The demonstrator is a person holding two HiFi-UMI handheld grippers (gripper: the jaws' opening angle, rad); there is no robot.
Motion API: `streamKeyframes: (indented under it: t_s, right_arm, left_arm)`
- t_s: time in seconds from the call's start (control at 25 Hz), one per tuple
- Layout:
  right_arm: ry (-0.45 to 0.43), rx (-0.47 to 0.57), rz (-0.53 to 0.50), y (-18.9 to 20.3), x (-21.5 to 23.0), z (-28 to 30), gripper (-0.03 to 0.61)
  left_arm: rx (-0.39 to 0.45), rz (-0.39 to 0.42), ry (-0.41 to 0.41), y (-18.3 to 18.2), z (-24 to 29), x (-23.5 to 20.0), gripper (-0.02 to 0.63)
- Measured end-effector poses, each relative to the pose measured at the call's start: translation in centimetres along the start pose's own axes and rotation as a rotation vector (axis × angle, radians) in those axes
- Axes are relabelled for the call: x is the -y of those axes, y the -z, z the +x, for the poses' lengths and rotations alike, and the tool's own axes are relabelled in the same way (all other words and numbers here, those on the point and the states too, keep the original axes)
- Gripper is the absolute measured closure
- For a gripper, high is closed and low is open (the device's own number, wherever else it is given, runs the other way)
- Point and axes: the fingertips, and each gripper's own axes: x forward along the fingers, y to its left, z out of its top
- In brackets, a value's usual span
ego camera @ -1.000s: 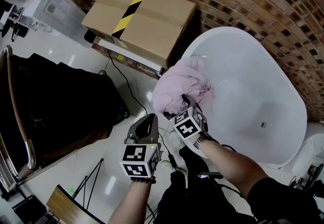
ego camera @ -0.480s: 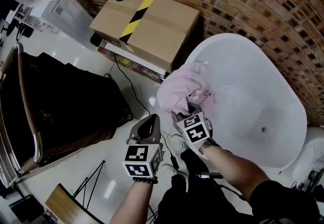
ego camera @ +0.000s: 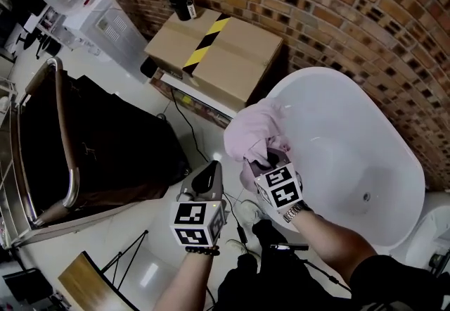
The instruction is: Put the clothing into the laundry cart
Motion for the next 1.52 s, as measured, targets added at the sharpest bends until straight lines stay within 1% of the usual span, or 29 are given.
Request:
streamKeyframes:
  t_s: [0.16,0.4,0.68,0.84,0.96,1.08,1.24,1.36,1.52]
  right_arm:
    - [-0.025,0.101,-0.022,-6.1,-1.2,-4.2,0.462]
    - [-0.073,0.268,-0.062,-15.5,-3.5,-11.4,0.463]
    - [-0.160,0.457,-0.129,-25.6,-7.9,-19.6,0.463]
    - [-0.220,0.543,-0.176,-30.2,-10.9,-23.1,0.465]
    - [-0.270,0.598,-0.214,-32.8,-13.8,-25.1,0.465]
    - [-0.325,0.643,-0.251,-34.8,-17.1,-26.6,0.465]
    - [-0.406,0.685,-0.285,-37.5,-22.0,-28.3,0.465]
    - [-0.460,0.715,-0.304,-38.5,-26.0,-29.2,0.466]
    - [-0.521,0.762,-0.341,-39.8,-31.4,-30.2,0.466]
  left_arm:
    - [0.024,0.015,-0.027,-2.9,-2.5,0.6,0.612]
    - [0.084,0.050,-0.075,-8.2,-6.6,1.6,0.612]
    - [0.156,0.079,-0.133,-13.5,-11.7,2.4,0.612]
    - [0.190,0.088,-0.166,-15.1,-14.5,2.1,0.612]
    - [0.227,0.096,-0.210,-16.9,-17.3,1.9,0.612]
    - [0.264,0.099,-0.252,-18.0,-20.1,1.1,0.612]
    - [0.315,0.105,-0.323,-19.6,-25.0,-0.5,0.612]
    - [0.354,0.106,-0.376,-20.0,-28.8,-1.6,0.612]
    - [0.400,0.116,-0.425,-19.2,-33.3,-3.3,0.612]
